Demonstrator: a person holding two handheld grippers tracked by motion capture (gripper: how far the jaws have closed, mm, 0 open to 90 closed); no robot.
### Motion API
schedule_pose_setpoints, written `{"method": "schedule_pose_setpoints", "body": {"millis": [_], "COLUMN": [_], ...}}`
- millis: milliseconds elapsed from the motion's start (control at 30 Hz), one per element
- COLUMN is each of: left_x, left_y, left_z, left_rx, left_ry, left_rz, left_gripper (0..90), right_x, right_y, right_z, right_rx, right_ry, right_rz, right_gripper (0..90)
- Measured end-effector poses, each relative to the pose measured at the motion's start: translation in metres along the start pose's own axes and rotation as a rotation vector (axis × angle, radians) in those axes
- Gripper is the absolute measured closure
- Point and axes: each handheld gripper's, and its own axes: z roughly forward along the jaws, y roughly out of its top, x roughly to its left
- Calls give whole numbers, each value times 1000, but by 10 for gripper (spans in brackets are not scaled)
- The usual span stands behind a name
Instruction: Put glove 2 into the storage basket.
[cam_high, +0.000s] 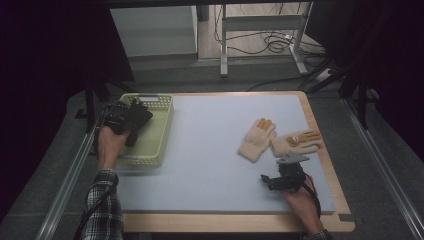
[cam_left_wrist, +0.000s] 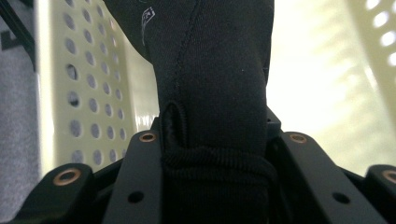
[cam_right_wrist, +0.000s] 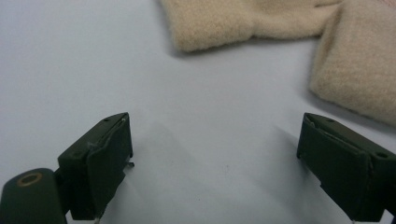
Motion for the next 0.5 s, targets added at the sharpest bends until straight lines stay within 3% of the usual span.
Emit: {"method": "schedule_pose_setpoints", "body": {"millis": [167, 300, 367, 433, 500], "left_x": [5, 10, 15, 13, 9], "left_y": [2, 0, -2, -2, -2], "left_z": [16, 29, 31, 30, 31], "left_rx": [61, 114, 113, 108, 128], "left_ry": [5, 52, 34, 15, 2], "left_rz": [-10, -3, -25, -15, 17], "left_gripper": [643, 596, 541, 501, 346], "right_x": [0, 0, 0, 0, 0], "right_y": [0, 0, 0, 0, 0], "right_z": [0, 0, 0, 0, 0], "right_rx": [-1, -1, 0, 0, -1], "right_ry": [1, 1, 0, 0, 1], "right_rz": [1, 1, 0, 0, 1], "right_gripper": [100, 100, 100, 100, 100]}}
